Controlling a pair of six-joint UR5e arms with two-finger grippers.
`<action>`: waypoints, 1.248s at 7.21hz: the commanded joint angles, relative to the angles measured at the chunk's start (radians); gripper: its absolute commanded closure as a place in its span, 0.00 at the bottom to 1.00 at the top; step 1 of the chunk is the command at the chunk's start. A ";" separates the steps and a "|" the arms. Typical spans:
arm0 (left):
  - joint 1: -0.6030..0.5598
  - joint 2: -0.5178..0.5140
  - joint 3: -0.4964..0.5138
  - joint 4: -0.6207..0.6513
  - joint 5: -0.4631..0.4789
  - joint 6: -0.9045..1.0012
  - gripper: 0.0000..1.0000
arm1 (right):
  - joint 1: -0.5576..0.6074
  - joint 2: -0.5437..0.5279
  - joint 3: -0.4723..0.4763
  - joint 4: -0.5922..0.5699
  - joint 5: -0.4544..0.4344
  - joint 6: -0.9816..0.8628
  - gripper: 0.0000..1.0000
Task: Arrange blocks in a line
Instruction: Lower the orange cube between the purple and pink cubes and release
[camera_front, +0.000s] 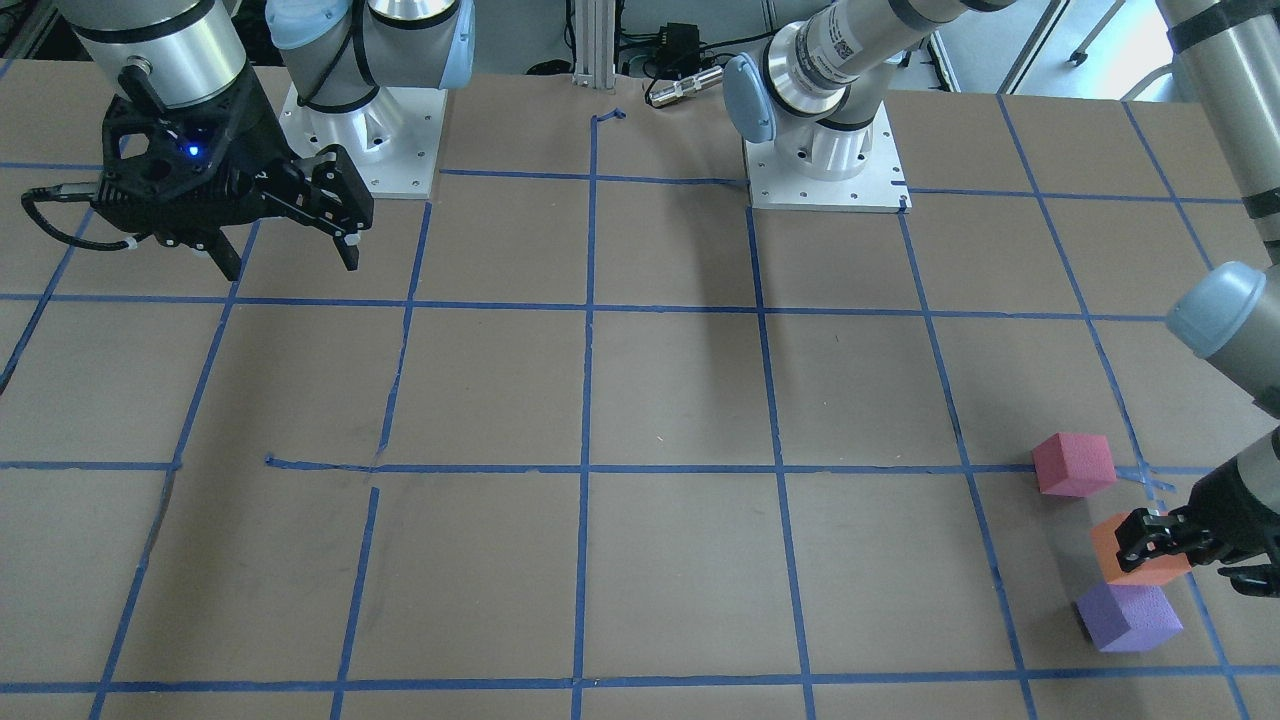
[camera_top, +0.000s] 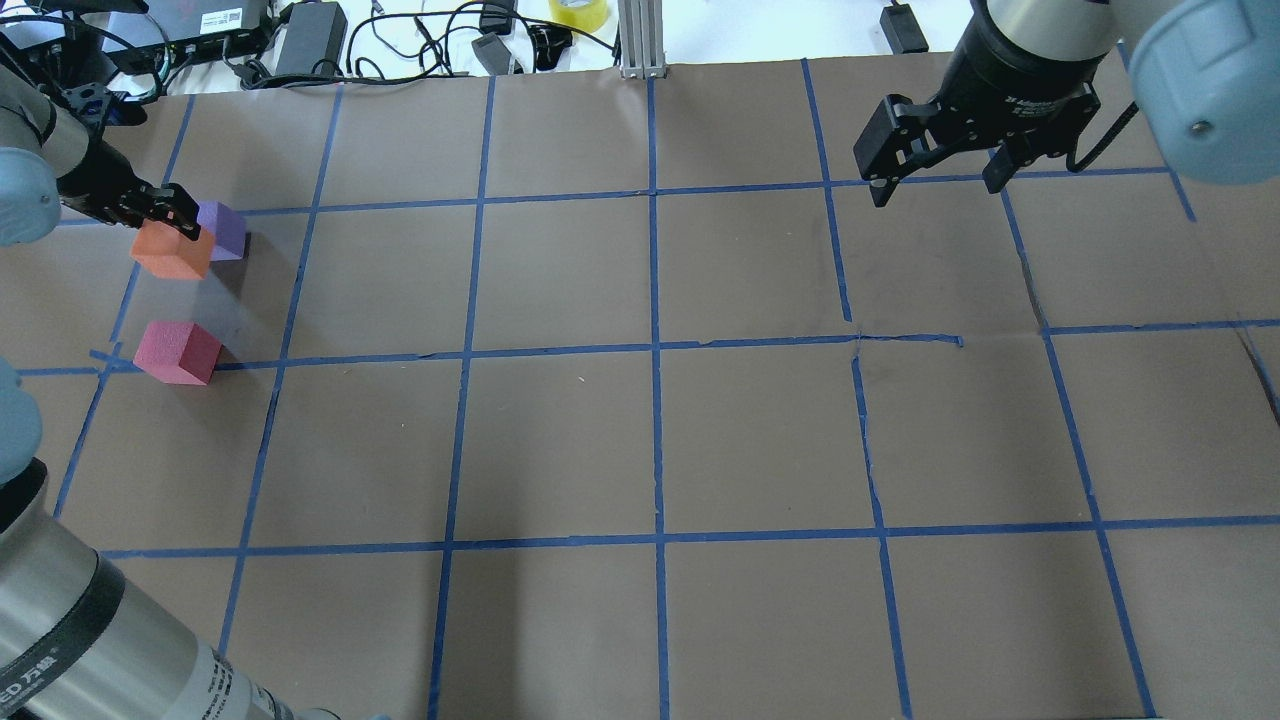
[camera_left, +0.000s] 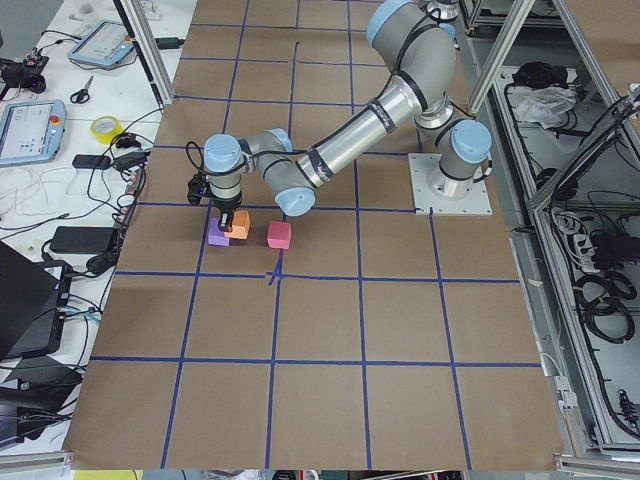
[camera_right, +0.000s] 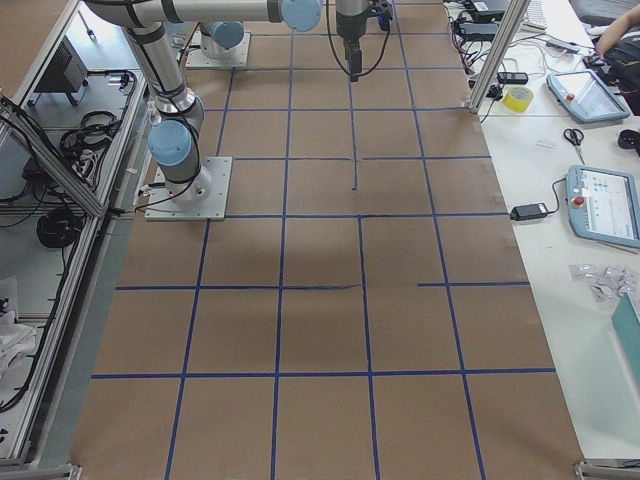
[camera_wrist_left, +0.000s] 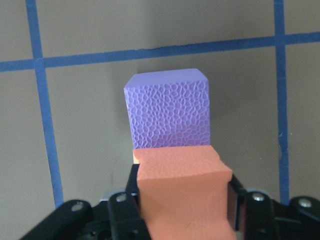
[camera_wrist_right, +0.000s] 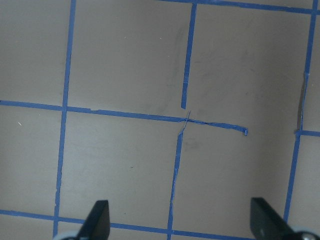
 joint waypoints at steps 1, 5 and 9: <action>0.000 0.013 -0.002 -0.013 -0.002 0.000 1.00 | -0.002 0.001 0.000 0.000 -0.007 -0.001 0.00; 0.003 0.005 -0.045 -0.005 -0.011 0.009 1.00 | 0.001 0.001 0.000 -0.002 -0.004 0.002 0.00; 0.019 -0.036 -0.045 0.000 -0.008 0.003 1.00 | 0.003 0.000 -0.002 -0.046 0.005 0.002 0.00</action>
